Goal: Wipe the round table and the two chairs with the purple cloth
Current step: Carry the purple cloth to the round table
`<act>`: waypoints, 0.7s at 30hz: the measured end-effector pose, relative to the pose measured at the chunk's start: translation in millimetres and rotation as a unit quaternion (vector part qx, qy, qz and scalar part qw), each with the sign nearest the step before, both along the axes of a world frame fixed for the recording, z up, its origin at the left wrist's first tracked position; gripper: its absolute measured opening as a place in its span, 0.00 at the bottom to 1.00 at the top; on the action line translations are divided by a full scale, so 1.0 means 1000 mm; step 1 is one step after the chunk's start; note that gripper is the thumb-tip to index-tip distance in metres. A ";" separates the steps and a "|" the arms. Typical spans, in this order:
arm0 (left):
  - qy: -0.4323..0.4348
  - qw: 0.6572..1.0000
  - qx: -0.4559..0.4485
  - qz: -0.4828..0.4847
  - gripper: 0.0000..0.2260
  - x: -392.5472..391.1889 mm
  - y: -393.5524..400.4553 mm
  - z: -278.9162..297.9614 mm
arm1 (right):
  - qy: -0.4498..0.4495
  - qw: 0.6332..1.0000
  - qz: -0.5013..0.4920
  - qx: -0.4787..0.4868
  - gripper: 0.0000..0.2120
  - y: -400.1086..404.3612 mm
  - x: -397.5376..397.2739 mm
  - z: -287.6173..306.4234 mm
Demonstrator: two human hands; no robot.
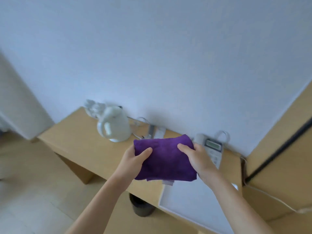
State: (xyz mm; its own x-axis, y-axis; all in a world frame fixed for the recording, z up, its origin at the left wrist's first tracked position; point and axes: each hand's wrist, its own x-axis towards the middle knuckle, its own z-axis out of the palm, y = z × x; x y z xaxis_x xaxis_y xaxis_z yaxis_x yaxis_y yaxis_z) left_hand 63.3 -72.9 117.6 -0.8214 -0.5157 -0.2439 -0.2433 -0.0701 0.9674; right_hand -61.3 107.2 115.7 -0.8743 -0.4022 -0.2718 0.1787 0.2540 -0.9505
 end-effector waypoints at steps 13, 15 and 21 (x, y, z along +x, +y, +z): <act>0.095 0.932 -0.201 0.285 0.08 0.319 -0.251 0.175 | 0.082 0.935 0.286 -0.192 0.10 -0.334 0.242 0.181; 0.085 0.914 -0.220 0.331 0.09 0.370 -0.283 0.182 | 0.070 0.921 0.322 -0.206 0.10 -0.385 0.288 0.185; 0.006 0.864 -0.270 0.425 0.11 0.501 -0.363 0.180 | 0.039 0.886 0.413 -0.207 0.09 -0.514 0.412 0.176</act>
